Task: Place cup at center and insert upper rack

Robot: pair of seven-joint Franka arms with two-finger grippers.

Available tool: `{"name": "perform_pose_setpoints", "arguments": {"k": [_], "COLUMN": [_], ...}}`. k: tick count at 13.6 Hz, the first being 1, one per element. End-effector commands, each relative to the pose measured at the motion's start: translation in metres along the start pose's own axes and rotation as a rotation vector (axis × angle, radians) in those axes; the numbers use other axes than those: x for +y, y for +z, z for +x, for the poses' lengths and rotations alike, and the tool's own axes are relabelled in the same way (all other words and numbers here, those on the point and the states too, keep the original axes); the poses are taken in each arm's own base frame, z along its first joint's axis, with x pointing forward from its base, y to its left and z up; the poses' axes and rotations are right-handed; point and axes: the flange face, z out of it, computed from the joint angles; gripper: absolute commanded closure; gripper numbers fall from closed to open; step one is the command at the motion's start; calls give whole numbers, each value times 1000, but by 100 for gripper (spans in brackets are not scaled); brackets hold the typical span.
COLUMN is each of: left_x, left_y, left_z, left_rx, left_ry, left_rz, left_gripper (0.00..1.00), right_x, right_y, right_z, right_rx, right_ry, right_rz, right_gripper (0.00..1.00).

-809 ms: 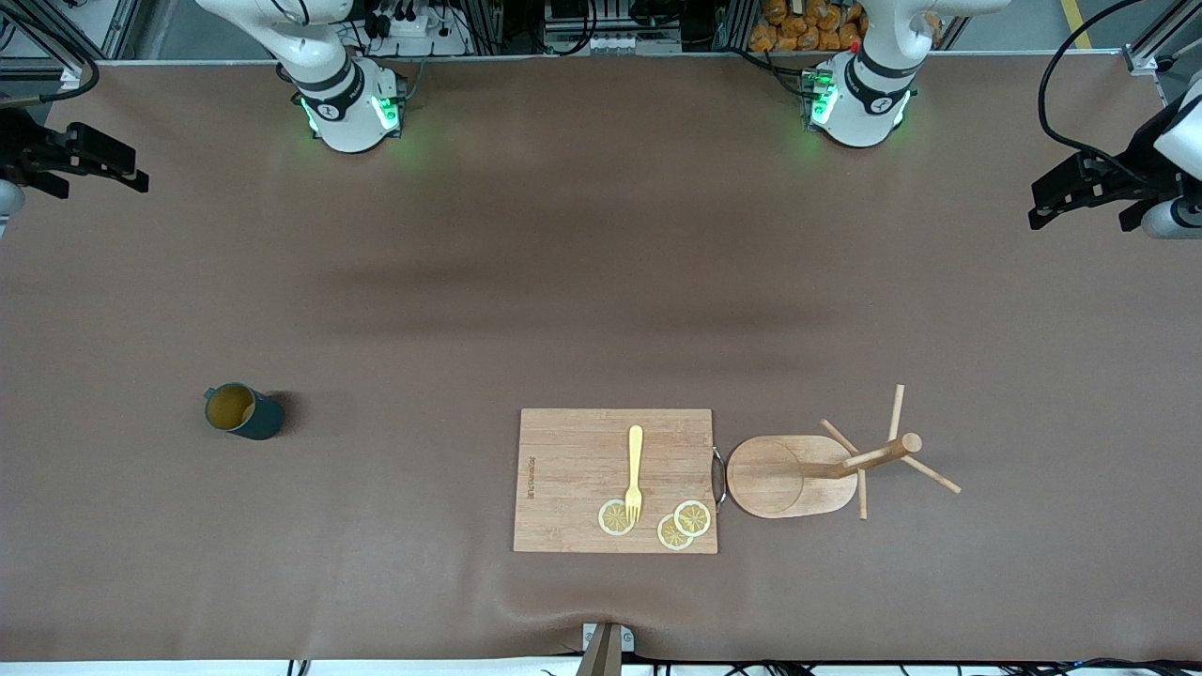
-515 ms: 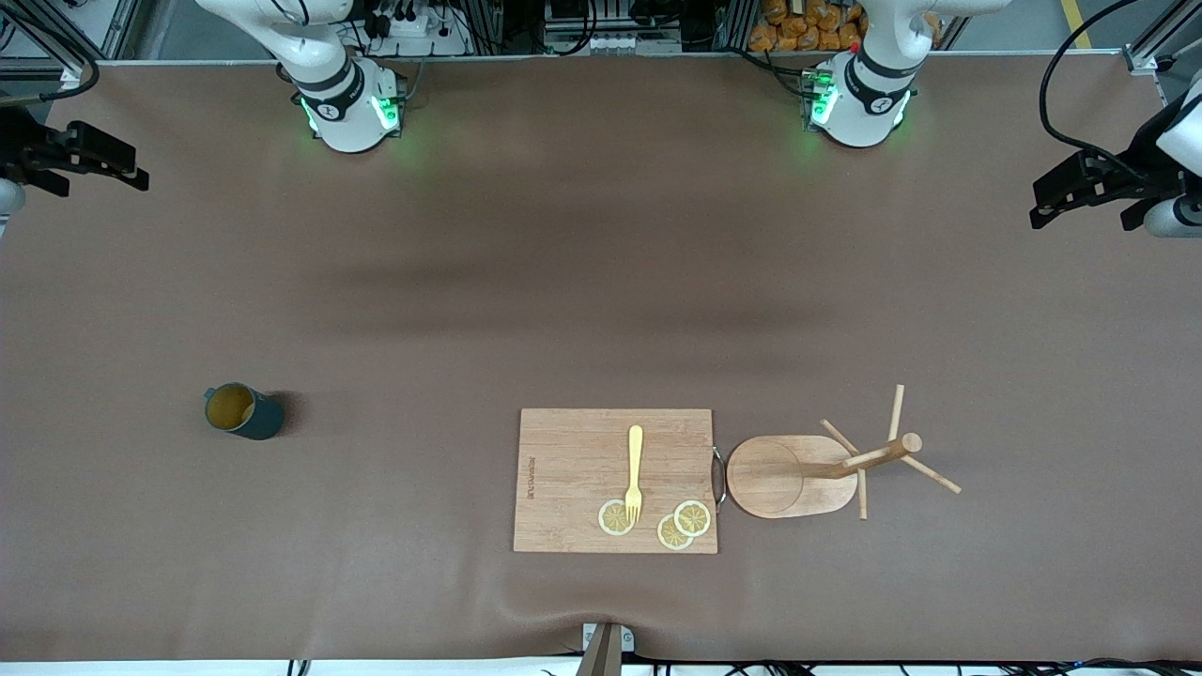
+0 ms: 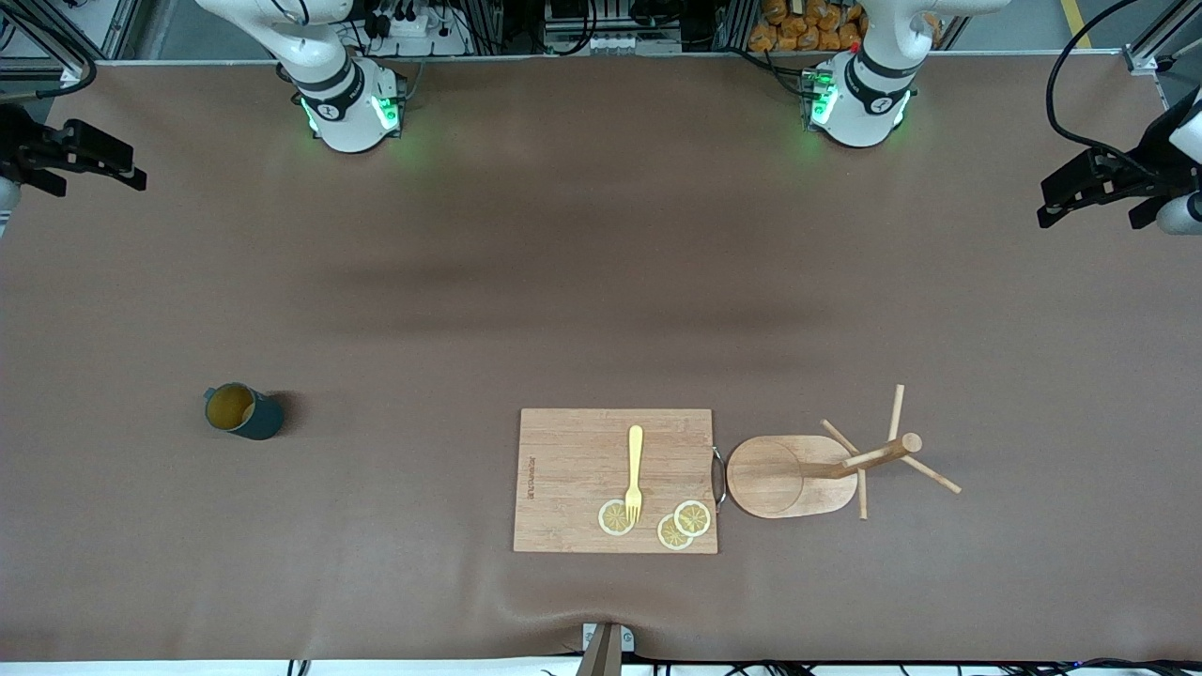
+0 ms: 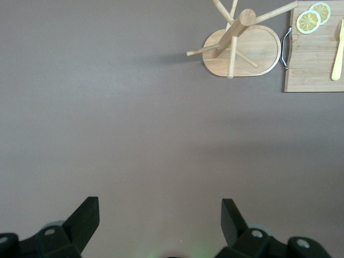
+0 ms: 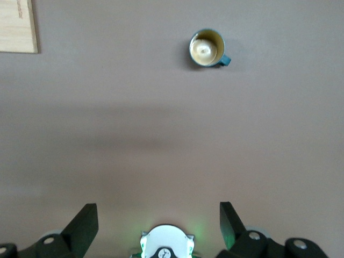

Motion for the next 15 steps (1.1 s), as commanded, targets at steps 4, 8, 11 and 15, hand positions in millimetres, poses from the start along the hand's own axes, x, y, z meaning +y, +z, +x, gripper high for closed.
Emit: {"name": "perform_pose_setpoints", "arguments": {"k": [4, 8, 11, 15], "left_x": [-1, -1, -1, -1], "left_y": [-4, -2, 0, 2], "left_z": [-2, -2, -2, -1], "left_rx": [-10, -14, -18, -23], "left_ry": [9, 10, 9, 9], "left_rz": [-17, -17, -18, -16], "left_gripper": [0, 0, 0, 0], "right_x": [12, 26, 33, 41], "right_y": [46, 123, 185, 255], "right_z": [59, 114, 143, 170], "right_rx": [50, 47, -10, 0], "right_ry": [23, 33, 41, 43], "right_rz": [14, 9, 16, 13], "right_gripper": [0, 0, 0, 0]}}
